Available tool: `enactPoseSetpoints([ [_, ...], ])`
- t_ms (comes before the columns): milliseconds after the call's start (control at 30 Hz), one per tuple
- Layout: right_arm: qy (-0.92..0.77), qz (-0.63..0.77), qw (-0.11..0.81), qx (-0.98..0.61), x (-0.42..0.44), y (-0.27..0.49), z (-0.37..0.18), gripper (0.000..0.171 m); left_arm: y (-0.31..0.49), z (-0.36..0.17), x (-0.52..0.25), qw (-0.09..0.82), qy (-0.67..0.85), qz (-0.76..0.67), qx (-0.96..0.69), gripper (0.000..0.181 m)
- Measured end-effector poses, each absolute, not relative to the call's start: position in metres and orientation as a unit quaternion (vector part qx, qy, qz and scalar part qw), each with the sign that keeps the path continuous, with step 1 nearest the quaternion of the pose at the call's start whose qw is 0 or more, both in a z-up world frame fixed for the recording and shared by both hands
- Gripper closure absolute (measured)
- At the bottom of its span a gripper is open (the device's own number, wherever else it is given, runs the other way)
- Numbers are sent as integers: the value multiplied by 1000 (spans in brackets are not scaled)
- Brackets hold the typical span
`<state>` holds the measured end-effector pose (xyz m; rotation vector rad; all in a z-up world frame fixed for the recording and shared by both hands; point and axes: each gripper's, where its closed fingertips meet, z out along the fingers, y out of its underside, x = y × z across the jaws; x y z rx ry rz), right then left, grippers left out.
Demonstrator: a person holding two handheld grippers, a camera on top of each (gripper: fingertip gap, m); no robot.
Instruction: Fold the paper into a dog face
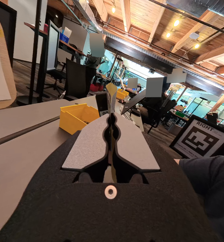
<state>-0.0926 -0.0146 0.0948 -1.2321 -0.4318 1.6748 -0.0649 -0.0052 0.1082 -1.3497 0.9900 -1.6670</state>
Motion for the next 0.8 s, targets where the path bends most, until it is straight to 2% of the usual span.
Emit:
enactPoseSetpoints([
  [133, -159, 687, 485, -518, -90, -10, 90, 169, -7, 106, -60, 384, 387, -651, -528, 181],
  [800, -140, 739, 448, -484, -100, -13, 86, 169, 3, 111, -68, 415, 375, -635, -533, 181],
])
